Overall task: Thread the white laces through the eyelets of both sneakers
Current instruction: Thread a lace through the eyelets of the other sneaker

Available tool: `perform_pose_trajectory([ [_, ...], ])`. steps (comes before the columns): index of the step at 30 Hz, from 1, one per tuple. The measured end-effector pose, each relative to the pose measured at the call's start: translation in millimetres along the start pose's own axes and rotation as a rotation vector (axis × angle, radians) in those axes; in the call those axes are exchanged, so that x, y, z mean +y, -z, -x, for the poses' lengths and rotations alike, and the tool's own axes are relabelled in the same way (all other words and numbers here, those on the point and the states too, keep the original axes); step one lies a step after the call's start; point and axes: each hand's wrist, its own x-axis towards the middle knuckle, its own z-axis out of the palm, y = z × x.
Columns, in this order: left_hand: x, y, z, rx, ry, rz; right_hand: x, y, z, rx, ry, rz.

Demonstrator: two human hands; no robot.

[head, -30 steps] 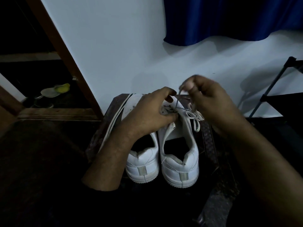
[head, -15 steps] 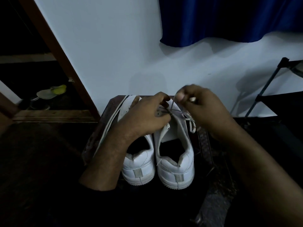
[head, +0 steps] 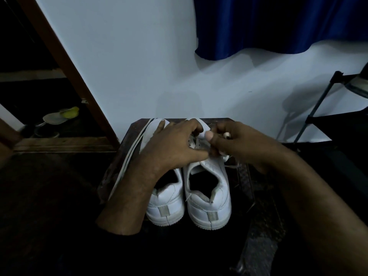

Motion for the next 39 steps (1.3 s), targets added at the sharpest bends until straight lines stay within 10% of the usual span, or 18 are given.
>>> perform_pose_trajectory([
  [8,-2,-5,-11,-0.096,-0.054,0.084,-8,15,13,-0.023,0.019,-0.358],
  [12,-1,-5,-9,-0.098,-0.06,0.091,21,12,-11,0.346,-0.067,0.344],
  [17,0,-6,-7,-0.109,-0.06,0.118,42,-3,-21,0.165,-0.143,0.662],
  [22,3,-4,-4,-0.069,-0.053,0.114,10,-1,-20,0.384,-0.034,0.015],
  [29,26,0,3,0.065,-0.045,0.34,-26,-1,-10,0.212,0.057,-0.853],
  [39,37,8,7,0.433,0.276,0.78,-27,-6,11,0.386,0.031,-0.562],
])
